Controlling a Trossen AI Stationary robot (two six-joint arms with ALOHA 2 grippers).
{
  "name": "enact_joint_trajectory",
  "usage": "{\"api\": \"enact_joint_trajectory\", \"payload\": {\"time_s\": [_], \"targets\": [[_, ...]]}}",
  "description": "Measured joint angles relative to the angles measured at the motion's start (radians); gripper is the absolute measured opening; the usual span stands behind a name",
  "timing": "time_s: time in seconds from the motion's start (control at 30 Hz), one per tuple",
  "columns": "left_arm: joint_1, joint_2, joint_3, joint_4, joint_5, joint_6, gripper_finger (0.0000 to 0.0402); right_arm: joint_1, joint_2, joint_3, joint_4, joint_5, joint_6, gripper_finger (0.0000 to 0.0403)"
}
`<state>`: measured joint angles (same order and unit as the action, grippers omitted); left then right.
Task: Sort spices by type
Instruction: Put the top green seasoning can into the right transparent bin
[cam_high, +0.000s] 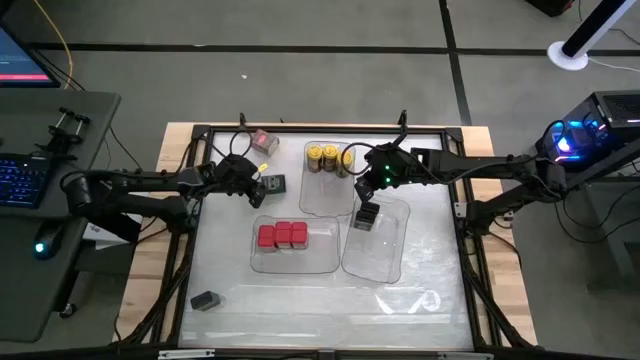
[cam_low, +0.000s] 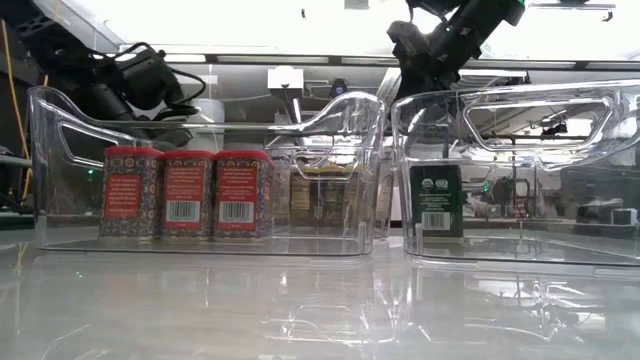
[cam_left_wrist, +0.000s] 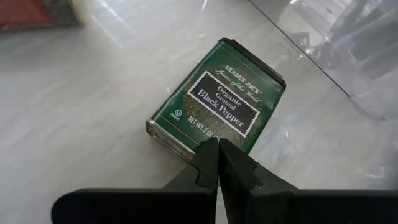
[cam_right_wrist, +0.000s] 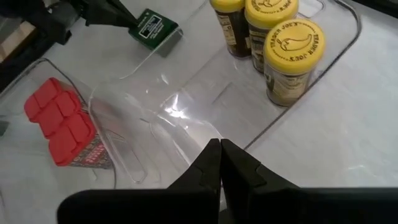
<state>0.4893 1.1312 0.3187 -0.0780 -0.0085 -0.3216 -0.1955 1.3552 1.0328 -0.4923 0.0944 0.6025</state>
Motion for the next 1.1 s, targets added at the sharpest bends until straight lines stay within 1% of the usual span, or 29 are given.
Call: {"api": "enact_joint_trajectory", "payload": {"time_s": [0.13, 0.23, 0.3, 0.47, 0.57, 0.67, 0.73, 0.8, 0.93, 1.03, 1.1], "targets": [[-0.009, -0.034, -0.030, -0.016, -0.007, -0.018, 0.0000, 0.000, 0.000, 0.000, -0.002, 0.000, 0.000, 0.0000], [-0.033, -0.064, -0.037, -0.027, -0.037, -0.018, 0.0000, 0.000, 0.000, 0.000, -0.002, 0.000, 0.008, 0.0000], [-0.048, -0.073, -0.051, -0.027, -0.075, -0.054, 0.0000, 0.000, 0.000, 0.000, -0.001, 0.000, 0.010, 0.0000], [-0.096, -0.104, -0.065, -0.064, -0.110, -0.167, 0.0000, 0.000, 0.000, 0.000, 0.000, 0.000, 0.011, 0.0000], [-0.130, -0.148, -0.041, -0.129, -0.105, -0.191, 0.0000, 0.000, 0.000, 0.000, 0.000, 0.000, 0.010, 0.0000], [-0.160, -0.196, 0.001, -0.249, -0.127, -0.193, 0.0000, 0.000, 0.000, 0.000, 0.000, -0.001, 0.003, 0.0000], [-0.172, -0.222, 0.032, -0.341, -0.138, -0.193, 0.0000, 0.000, 0.000, 0.000, 0.009, -0.034, 0.002, 0.0000], [-0.181, -0.250, 0.063, -0.395, -0.141, -0.192, 0.0000, 0.000, 0.000, 0.000, 0.074, -0.097, 0.001, 0.0000], [-0.197, -0.301, 0.124, -0.406, -0.156, -0.159, 0.0000, 0.008, 0.000, 0.000, 0.276, -0.182, 0.000, 0.0000], [-0.197, -0.319, 0.181, -0.461, -0.207, -0.161, 0.0000, 0.001, 0.005, 0.002, 0.413, -0.194, 0.000, 0.0000], [-0.187, -0.317, 0.202, -0.554, -0.232, -0.180, 0.0000, -0.012, 0.036, 0.044, 0.430, -0.194, -0.005, 0.0000]]}}
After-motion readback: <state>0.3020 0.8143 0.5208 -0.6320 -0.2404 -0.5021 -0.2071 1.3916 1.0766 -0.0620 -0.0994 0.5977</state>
